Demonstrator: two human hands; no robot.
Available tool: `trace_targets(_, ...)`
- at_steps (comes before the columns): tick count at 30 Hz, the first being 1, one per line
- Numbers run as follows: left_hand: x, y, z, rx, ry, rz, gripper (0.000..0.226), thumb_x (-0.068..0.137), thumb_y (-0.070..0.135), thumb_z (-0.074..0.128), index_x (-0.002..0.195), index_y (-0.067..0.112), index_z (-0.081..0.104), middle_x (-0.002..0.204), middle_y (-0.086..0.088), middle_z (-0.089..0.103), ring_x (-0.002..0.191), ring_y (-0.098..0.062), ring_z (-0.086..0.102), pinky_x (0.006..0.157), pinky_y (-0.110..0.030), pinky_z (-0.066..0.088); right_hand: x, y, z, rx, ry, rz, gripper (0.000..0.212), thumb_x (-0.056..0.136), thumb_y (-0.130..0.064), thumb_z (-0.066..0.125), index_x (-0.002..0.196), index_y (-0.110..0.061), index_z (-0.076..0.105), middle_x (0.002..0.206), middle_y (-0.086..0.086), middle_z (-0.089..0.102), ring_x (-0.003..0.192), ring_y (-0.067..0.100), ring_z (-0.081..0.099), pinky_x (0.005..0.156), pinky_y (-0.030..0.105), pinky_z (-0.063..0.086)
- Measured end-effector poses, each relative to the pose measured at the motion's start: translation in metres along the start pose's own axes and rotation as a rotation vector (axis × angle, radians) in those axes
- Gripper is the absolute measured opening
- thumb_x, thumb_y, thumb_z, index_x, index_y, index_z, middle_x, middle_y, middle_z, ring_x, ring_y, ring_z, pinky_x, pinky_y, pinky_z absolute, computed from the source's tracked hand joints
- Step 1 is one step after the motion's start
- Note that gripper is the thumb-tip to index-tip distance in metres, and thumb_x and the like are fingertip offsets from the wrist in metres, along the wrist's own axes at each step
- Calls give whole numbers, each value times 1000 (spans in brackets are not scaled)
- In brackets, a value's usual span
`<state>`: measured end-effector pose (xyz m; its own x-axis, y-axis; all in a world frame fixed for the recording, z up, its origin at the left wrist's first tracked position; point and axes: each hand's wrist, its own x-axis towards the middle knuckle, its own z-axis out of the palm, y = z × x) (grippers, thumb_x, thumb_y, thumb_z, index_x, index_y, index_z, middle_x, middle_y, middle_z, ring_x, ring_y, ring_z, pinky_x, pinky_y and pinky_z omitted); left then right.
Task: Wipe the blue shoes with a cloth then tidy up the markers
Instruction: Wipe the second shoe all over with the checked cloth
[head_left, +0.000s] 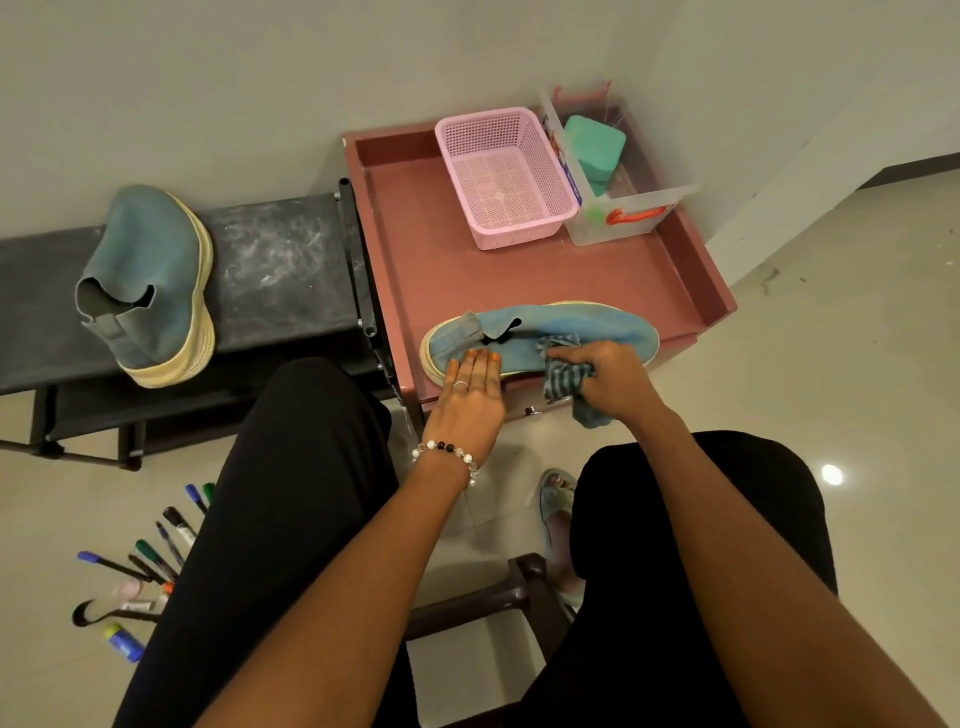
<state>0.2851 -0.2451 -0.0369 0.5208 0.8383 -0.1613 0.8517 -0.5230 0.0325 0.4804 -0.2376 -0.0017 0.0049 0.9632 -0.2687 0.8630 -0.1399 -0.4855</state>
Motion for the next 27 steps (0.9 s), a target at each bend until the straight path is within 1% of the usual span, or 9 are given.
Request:
trace_targets(3,-1,-4,-9,34,-31,-29,60,95,1,28,149,-5,0,157,-22,8,147,-31,5,118,-46,-5,-1,-5,11,-172,109,105,49,75,3,50,119,-13,66,108,21,67,101,39,60,86,40,48)
trace_targets(6,-5,-6,-8,21,-16,-31,61,96,2,27,149,-4,-2,158,-21,4,147,-30,1,117,-44,-8,2,-43,32,-311,144,64,31,83,-9,52,112,-5,62,102,20,66,96,37,60,80,39,48)
trace_targets(11,-10,-8,0,-29,-57,-19,74,93,4,38,147,-3,-12,157,-21,-9,146,-32,-9,116,-41,-11,6,-66,40,-97,81,-127,43,79,-17,47,118,-13,65,112,11,68,103,32,61,84,36,49)
trace_targets(13,-12,-10,0,-28,-56,9,78,91,3,41,147,-3,-13,157,-20,-11,146,-31,-10,111,-39,-15,4,-49,25,0,-20,-131,49,77,-8,52,123,-16,63,119,10,66,110,30,60,91,37,48)
trace_targets(15,-12,-11,-2,-17,-65,15,77,91,3,39,147,-2,-14,157,-20,-12,146,-31,-10,110,-38,-16,3,-25,12,-15,-76,-102,56,73,3,56,124,-20,63,120,11,66,110,31,60,93,37,48)
trace_targets(16,-12,-11,-2,-18,-73,12,76,92,3,38,147,-2,-14,157,-20,-12,146,-31,-10,111,-39,-15,3,-16,8,-34,-40,-47,57,73,4,55,123,-21,64,116,14,67,105,33,62,90,39,49)
trace_targets(20,-13,-11,-3,-16,-94,15,80,94,12,44,146,-4,-14,156,-23,-15,145,-34,-12,112,-42,-14,4,-25,18,-266,97,145,42,83,-6,50,122,-15,63,105,20,67,97,40,60,82,42,50)
trace_targets(23,-14,-9,-3,-6,-107,12,87,92,14,50,145,-5,-16,154,-26,-16,144,-37,-14,114,-44,-12,6,-58,34,-335,91,77,30,86,-16,52,115,-10,61,101,17,68,95,36,62,78,37,49)
trace_targets(27,-17,-10,-6,13,-122,28,87,93,15,51,145,-7,-15,153,-27,-19,143,-38,-16,114,-45,-11,10,-63,41,-145,12,-98,46,81,-14,52,125,-21,61,118,8,66,108,31,60,89,36,50)
